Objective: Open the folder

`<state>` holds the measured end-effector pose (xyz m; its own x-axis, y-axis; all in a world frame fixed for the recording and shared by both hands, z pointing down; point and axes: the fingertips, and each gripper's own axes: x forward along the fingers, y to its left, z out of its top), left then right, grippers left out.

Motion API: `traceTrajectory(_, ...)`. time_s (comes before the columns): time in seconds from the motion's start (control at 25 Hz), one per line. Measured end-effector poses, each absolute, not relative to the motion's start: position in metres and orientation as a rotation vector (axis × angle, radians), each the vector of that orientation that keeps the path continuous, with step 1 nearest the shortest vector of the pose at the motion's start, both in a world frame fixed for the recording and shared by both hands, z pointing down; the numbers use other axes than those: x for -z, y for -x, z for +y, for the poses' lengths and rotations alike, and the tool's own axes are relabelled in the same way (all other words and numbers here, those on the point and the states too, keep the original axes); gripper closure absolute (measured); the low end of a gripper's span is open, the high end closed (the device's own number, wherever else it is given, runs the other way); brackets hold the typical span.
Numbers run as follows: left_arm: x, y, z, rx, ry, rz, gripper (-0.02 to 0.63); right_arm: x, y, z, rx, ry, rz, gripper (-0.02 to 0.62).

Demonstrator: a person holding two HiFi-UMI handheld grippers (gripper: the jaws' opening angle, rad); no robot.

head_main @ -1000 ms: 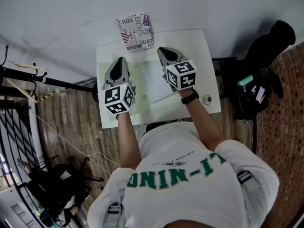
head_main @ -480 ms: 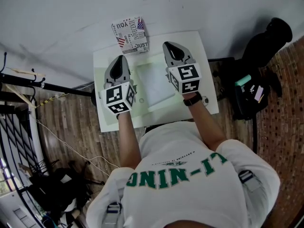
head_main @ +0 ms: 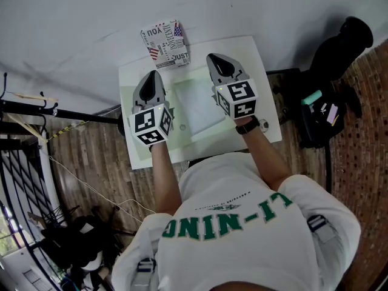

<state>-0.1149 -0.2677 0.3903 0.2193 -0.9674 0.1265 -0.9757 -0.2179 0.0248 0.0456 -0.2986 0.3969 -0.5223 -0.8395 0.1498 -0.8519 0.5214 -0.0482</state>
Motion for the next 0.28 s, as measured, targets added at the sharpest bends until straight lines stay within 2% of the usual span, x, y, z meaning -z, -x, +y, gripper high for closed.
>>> traceTrajectory(0.28,-0.3964,0.1169,-0.2705,-0.133,-2.376,-1.88,0.592,-0.4044,-0.0441,-0.3002,-0.194,-1.485,-2.63,0.58)
